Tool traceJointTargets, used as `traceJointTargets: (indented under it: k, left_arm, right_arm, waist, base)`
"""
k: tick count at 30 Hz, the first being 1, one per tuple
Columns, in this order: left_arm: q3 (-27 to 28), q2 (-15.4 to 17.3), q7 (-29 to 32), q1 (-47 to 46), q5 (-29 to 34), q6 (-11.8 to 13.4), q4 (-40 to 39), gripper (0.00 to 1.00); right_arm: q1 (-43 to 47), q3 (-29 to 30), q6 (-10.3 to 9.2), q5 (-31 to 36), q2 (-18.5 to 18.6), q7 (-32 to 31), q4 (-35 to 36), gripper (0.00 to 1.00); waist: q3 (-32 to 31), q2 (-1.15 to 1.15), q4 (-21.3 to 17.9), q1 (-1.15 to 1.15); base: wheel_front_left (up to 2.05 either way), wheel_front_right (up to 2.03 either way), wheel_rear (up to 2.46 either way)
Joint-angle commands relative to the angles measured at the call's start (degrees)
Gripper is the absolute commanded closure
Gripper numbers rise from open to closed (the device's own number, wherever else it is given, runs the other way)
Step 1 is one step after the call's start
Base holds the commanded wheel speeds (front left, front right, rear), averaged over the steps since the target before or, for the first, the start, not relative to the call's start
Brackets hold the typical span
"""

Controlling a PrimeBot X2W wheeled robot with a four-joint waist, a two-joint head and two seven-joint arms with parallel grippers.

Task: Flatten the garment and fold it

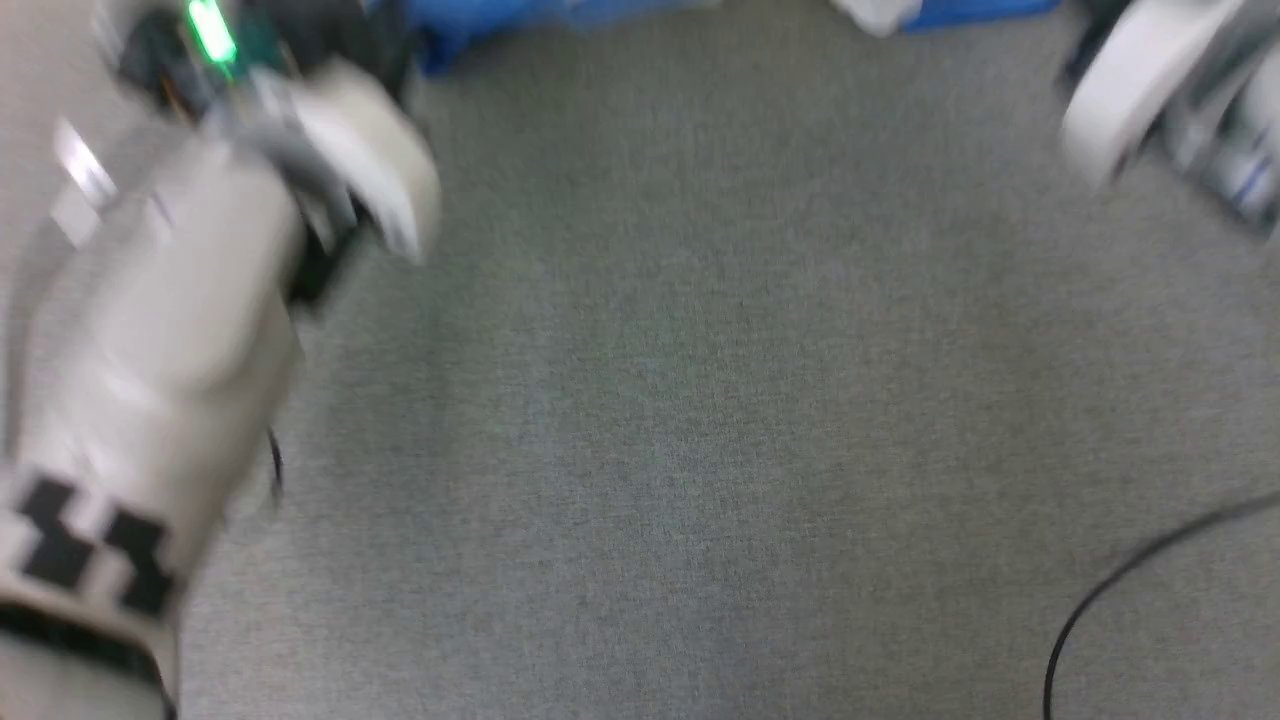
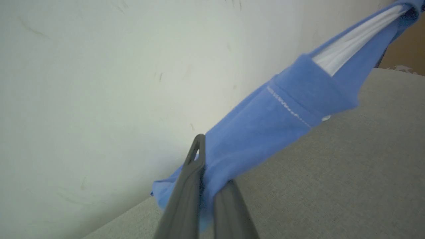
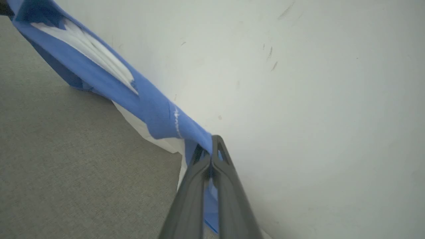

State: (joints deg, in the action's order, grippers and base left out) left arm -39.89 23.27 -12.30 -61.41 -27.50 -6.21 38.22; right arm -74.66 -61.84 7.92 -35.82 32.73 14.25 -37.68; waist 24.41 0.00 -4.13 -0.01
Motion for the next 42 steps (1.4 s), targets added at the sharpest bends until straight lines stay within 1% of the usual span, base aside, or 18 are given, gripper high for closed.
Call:
traceJointTargets:
  k: [1,4,8,14,18,22,28,31,34,35,39,42]
  left_arm:
    - [-0.4,0.4,-0.4,2.7,-0.4,0.7,0.4,1.00]
    - [-2.2,0.0,-0.7,11.5,-1.3,1.3,-0.8,1.00]
    - [-4.8,0.5,-0.1,21.9,-2.2,1.8,-3.6,1.00]
    - [-8.2,2.2,1.3,33.4,-3.0,2.7,-8.6,1.00]
    - [-9.1,3.4,1.9,38.9,-3.8,4.3,-12.3,1.00]
    - [-9.9,4.9,2.7,43.0,-4.1,5.7,-17.1,1.00]
    - [-12.3,7.0,5.7,48.0,-4.5,6.4,-23.3,1.00]
    - [-13.4,8.3,7.8,50.5,-5.3,6.3,-25.7,1.00]
    - [-14.8,9.9,11.4,53.1,-6.9,5.8,-27.7,1.00]
    - [-14.8,9.9,11.4,53.1,-6.9,5.8,-27.7,1.00]
    - [-16.2,11.5,15.8,55.6,-9.1,5.4,-30.5,1.00]
    - [-17.2,11.8,18.0,56.5,-9.8,5.3,-31.7,1.00]
  right_arm:
    - [2.7,0.0,-0.43,-0.5,0.4,0.3,0.1,1.00]
    - [11.1,-0.9,-0.43,-1.6,0.5,0.3,2.5,1.00]
    - [21.5,-1.2,-0.43,-4.3,2.1,-2.0,6.6,1.00]
    - [34.9,0.2,-0.43,-8.5,6.3,-9.6,13.5,1.00]
    - [42.6,3.0,-0.43,-11.8,9.0,-15.7,18.0,1.00]
    - [50.2,7.3,-0.43,-14.2,10.9,-21.9,21.4,1.00]
    - [61.0,15.5,-0.43,-16.6,12.2,-30.6,25.5,1.00]
    - [65.8,20.0,-0.43,-17.3,12.6,-35.3,28.0,1.00]
    - [70.7,24.4,-0.43,-17.4,13.1,-41.8,29.9,1.00]
    - [70.7,24.4,-0.43,-17.4,13.1,-41.8,29.9,1.00]
    - [77.1,30.6,-0.43,-16.8,12.6,-50.3,32.8,1.00]
    - [81.5,35.1,-0.43,-14.1,10.9,-55.3,35.0,1.00]
  waist:
    - [-7.5,0.00,1.2,0.01]
    - [-12.1,0.00,1.2,0.01]
    - [-17.0,0.00,1.2,0.01]
    - [-21.9,0.00,1.1,0.01]
    - [-24.5,0.00,0.9,0.01]
    - [-26.1,0.00,1.1,0.01]
    - [-27.9,0.00,1.6,0.01]
    - [-28.9,0.00,1.7,0.01]
    - [-29.7,0.00,1.9,0.01]
    - [-29.7,0.00,1.9,0.01]
    - [-30.2,0.00,2.3,0.01]
    - [-30.3,0.00,2.7,0.01]
  base:
    - [0.00,0.00,0.00]
    - [0.00,0.00,0.00]
    - [0.00,0.00,0.00]
    - [0.00,0.00,0.00]
    - [0.00,0.00,0.00]
    - [0.00,0.00,0.00]
    - [0.00,0.00,0.00]
    - [0.00,0.00,0.00]
    - [0.00,0.00,0.00]
    - [0.00,0.00,0.00]
    - [0.00,0.00,0.00]
    - [0.00,0.00,0.00]
